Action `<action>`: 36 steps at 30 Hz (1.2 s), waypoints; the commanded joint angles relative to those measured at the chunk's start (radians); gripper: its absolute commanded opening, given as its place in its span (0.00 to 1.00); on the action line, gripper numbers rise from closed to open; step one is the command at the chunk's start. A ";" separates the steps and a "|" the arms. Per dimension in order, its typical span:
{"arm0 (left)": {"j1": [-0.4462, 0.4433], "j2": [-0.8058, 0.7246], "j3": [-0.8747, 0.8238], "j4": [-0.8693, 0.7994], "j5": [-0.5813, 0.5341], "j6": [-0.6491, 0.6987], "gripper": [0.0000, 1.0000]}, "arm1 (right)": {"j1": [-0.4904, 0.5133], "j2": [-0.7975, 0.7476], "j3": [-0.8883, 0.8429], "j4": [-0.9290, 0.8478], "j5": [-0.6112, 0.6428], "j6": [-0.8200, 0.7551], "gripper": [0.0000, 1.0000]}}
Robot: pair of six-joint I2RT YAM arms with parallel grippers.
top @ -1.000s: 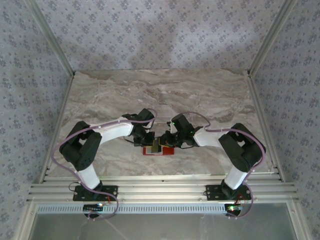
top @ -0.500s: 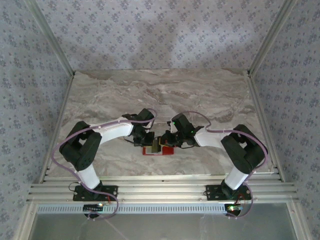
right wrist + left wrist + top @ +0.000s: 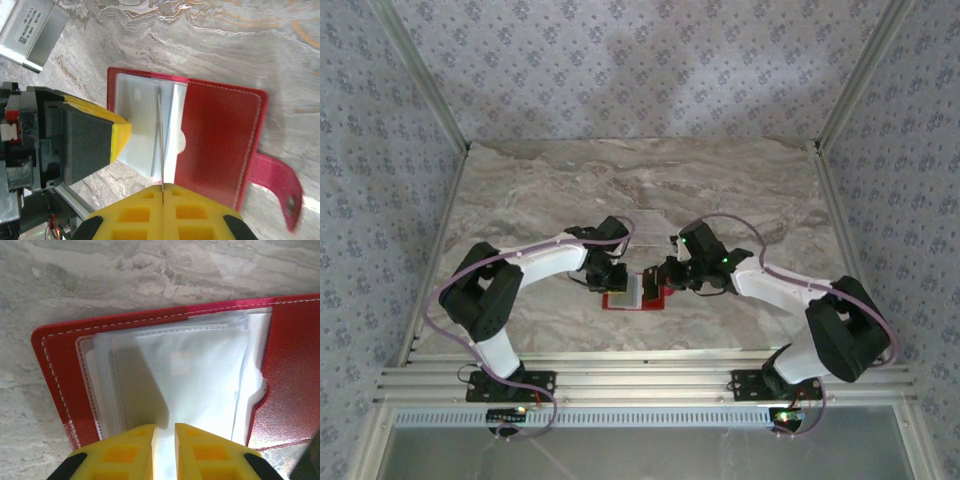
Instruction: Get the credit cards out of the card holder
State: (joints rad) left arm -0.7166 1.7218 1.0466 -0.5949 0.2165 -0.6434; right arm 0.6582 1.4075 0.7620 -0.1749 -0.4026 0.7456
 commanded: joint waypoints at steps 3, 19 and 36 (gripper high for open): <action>-0.004 -0.053 0.036 -0.063 -0.027 0.004 0.22 | -0.020 -0.071 0.048 -0.160 0.058 -0.076 0.01; 0.012 -0.296 -0.013 -0.056 -0.111 -0.024 0.28 | -0.065 -0.087 0.301 -0.408 0.142 -0.405 0.00; 0.073 -0.502 -0.269 -0.027 -0.119 -0.104 0.30 | -0.032 0.252 0.724 -0.663 0.232 -1.195 0.00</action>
State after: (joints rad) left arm -0.6476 1.2533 0.8097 -0.6254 0.0998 -0.7197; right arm 0.6025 1.6115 1.4155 -0.7277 -0.1936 -0.1715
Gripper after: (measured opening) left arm 0.303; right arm 0.045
